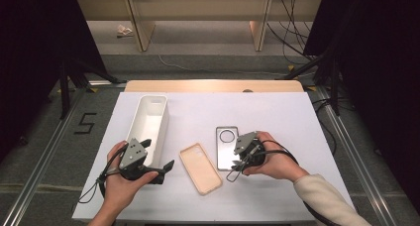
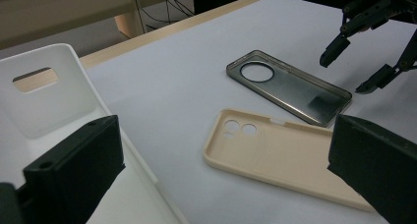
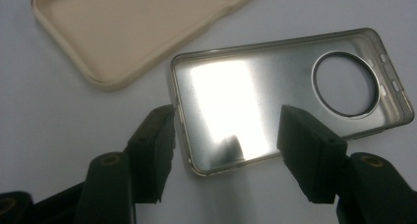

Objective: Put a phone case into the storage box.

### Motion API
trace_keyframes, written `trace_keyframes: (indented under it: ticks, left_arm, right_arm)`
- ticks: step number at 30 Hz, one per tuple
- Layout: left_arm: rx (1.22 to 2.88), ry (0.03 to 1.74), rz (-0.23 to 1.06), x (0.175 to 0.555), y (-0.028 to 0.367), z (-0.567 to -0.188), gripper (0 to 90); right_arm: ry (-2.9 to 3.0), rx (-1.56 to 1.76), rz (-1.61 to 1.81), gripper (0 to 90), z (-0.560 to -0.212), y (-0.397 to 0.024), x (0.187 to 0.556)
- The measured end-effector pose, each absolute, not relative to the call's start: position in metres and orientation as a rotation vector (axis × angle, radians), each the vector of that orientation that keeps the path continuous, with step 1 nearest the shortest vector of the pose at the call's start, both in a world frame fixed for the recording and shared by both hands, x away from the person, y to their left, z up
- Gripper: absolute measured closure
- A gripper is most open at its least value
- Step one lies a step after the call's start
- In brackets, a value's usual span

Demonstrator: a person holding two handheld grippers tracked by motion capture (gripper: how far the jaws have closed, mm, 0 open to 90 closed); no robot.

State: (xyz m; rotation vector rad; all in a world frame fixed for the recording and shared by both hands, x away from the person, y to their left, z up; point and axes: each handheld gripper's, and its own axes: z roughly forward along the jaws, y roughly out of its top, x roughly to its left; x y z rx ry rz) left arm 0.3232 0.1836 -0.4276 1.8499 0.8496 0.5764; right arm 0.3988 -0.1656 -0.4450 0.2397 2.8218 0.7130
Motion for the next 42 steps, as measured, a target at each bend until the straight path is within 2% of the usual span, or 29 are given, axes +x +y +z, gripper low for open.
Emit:
trace_keyframes:
  ticks: [11, 42]
  left_arm:
    - [1.847, 0.851, 0.575, 0.323, 0.184, -0.428, 0.0]
    - [1.845, 0.847, 0.572, 0.323, 0.184, -0.428, 0.0]
  right_arm:
    - [2.886, 0.117, 0.468, 39.1, -0.451, -0.149, 0.4]
    - [2.872, 0.025, 0.228, 41.7, -0.458, -0.112, 0.403]
